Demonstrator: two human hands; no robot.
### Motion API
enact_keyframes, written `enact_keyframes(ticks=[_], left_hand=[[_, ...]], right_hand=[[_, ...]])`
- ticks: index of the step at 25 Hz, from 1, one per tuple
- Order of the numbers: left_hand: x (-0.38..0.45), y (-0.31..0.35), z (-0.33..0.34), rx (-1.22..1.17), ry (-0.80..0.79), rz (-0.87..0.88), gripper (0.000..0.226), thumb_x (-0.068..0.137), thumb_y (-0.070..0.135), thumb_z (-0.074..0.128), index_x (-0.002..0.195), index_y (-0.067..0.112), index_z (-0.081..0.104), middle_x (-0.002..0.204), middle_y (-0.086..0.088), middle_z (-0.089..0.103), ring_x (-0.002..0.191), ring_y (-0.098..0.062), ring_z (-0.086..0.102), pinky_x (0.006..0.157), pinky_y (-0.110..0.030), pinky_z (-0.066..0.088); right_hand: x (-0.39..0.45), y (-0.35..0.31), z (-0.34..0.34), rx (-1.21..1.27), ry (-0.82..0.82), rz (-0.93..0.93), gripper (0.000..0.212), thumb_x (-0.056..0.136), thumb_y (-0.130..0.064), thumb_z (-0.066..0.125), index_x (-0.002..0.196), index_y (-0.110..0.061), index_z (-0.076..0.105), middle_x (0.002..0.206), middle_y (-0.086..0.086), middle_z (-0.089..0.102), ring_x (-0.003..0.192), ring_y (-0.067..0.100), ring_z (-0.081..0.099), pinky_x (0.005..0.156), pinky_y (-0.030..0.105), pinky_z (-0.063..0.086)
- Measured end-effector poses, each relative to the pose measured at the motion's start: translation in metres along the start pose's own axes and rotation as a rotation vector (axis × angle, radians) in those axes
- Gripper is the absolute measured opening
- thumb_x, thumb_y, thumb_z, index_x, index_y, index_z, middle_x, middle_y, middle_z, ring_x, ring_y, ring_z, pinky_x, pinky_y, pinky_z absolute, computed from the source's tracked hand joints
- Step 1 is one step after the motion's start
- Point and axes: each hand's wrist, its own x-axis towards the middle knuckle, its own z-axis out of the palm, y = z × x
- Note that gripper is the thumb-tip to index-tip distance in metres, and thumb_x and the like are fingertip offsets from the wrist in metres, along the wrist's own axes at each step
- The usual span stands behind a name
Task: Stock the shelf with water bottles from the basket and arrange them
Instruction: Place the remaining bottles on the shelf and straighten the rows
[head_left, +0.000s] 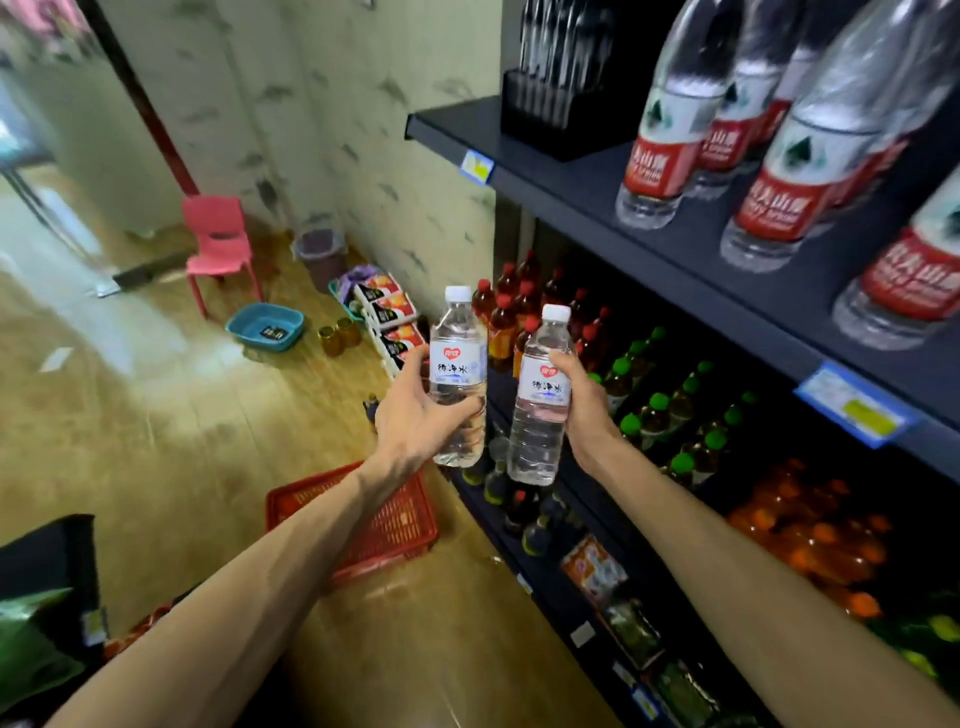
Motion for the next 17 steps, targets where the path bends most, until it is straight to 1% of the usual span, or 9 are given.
enact_keyframes(ticks=[2, 3, 4, 6, 9, 10, 13, 14, 17], left_hand=[[0.0, 0.017, 0.004, -0.063, -0.005, 0.036, 0.069, 0.071, 0.034, 0.085, 0.129, 0.036, 0.049, 0.107, 0.018, 0.071, 0.1, -0.004, 0.068, 0.097, -0.029, 0.051], [0.0, 0.024, 0.006, -0.109, -0.005, 0.058, 0.068, 0.07, 0.033, 0.086, 0.126, 0.036, 0.049, 0.109, 0.015, 0.073, 0.1, -0.004, 0.07, 0.097, -0.032, 0.053], [0.001, 0.031, 0.008, -0.146, -0.007, 0.07, 0.066, 0.07, 0.032, 0.086, 0.124, 0.036, 0.048, 0.111, 0.011, 0.074, 0.101, -0.005, 0.071, 0.098, -0.035, 0.055], [0.003, 0.045, 0.012, -0.208, -0.018, 0.079, 0.063, 0.072, 0.027, 0.086, 0.121, 0.036, 0.049, 0.114, 0.007, 0.073, 0.102, -0.009, 0.071, 0.099, -0.041, 0.057], [0.008, 0.062, 0.015, -0.259, -0.014, 0.114, 0.067, 0.07, 0.023, 0.083, 0.126, 0.033, 0.047, 0.116, 0.004, 0.07, 0.103, -0.011, 0.071, 0.099, -0.042, 0.057], [0.01, 0.068, 0.016, -0.25, -0.014, 0.13, 0.07, 0.069, 0.024, 0.083, 0.129, 0.03, 0.046, 0.117, 0.004, 0.068, 0.103, -0.011, 0.07, 0.098, -0.041, 0.057], [0.024, 0.086, 0.017, -0.233, -0.044, 0.22, 0.078, 0.066, 0.033, 0.084, 0.134, 0.027, 0.047, 0.122, 0.006, 0.066, 0.107, -0.007, 0.068, 0.098, -0.038, 0.056], [0.03, 0.094, 0.017, -0.239, -0.065, 0.243, 0.078, 0.066, 0.036, 0.084, 0.135, 0.027, 0.047, 0.123, 0.007, 0.066, 0.108, -0.006, 0.067, 0.098, -0.036, 0.056], [0.046, 0.118, 0.019, -0.264, -0.096, 0.312, 0.074, 0.068, 0.038, 0.086, 0.131, 0.031, 0.048, 0.121, 0.012, 0.067, 0.108, -0.002, 0.067, 0.095, -0.032, 0.054]], right_hand=[[-0.005, -0.017, 0.001, 0.049, -0.044, 0.003, 0.055, 0.078, -0.056, 0.069, 0.103, -0.008, 0.074, 0.086, 0.013, 0.073, 0.071, 0.024, 0.067, 0.07, 0.033, 0.056], [-0.006, -0.024, 0.001, 0.058, -0.05, -0.006, 0.062, 0.071, -0.061, 0.07, 0.103, -0.009, 0.075, 0.088, 0.015, 0.073, 0.073, 0.026, 0.066, 0.073, 0.037, 0.055], [-0.009, -0.031, -0.001, 0.071, -0.045, -0.014, 0.064, 0.069, -0.063, 0.071, 0.104, -0.009, 0.075, 0.091, 0.016, 0.072, 0.076, 0.028, 0.066, 0.076, 0.04, 0.054], [-0.013, -0.044, -0.006, 0.077, -0.03, -0.048, 0.06, 0.078, -0.06, 0.069, 0.109, -0.009, 0.075, 0.093, 0.017, 0.074, 0.081, 0.029, 0.067, 0.08, 0.042, 0.055], [-0.018, -0.061, -0.011, 0.06, -0.033, -0.094, 0.055, 0.089, -0.055, 0.066, 0.12, -0.01, 0.071, 0.103, 0.018, 0.077, 0.088, 0.03, 0.07, 0.091, 0.05, 0.057], [-0.02, -0.068, -0.012, 0.069, -0.037, -0.109, 0.052, 0.091, -0.053, 0.066, 0.121, -0.011, 0.07, 0.103, 0.016, 0.077, 0.089, 0.029, 0.071, 0.091, 0.049, 0.057], [-0.025, -0.089, -0.011, 0.03, -0.023, -0.19, 0.04, 0.098, -0.044, 0.062, 0.121, -0.013, 0.07, 0.097, 0.006, 0.079, 0.084, 0.019, 0.074, 0.078, 0.032, 0.06], [-0.025, -0.096, -0.011, 0.018, -0.002, -0.219, 0.038, 0.099, -0.044, 0.061, 0.12, -0.014, 0.071, 0.097, 0.004, 0.079, 0.085, 0.016, 0.074, 0.079, 0.03, 0.059], [-0.029, -0.118, -0.004, -0.028, 0.076, -0.278, 0.04, 0.096, -0.053, 0.061, 0.112, -0.018, 0.073, 0.097, 0.001, 0.08, 0.09, 0.016, 0.074, 0.091, 0.037, 0.058]])
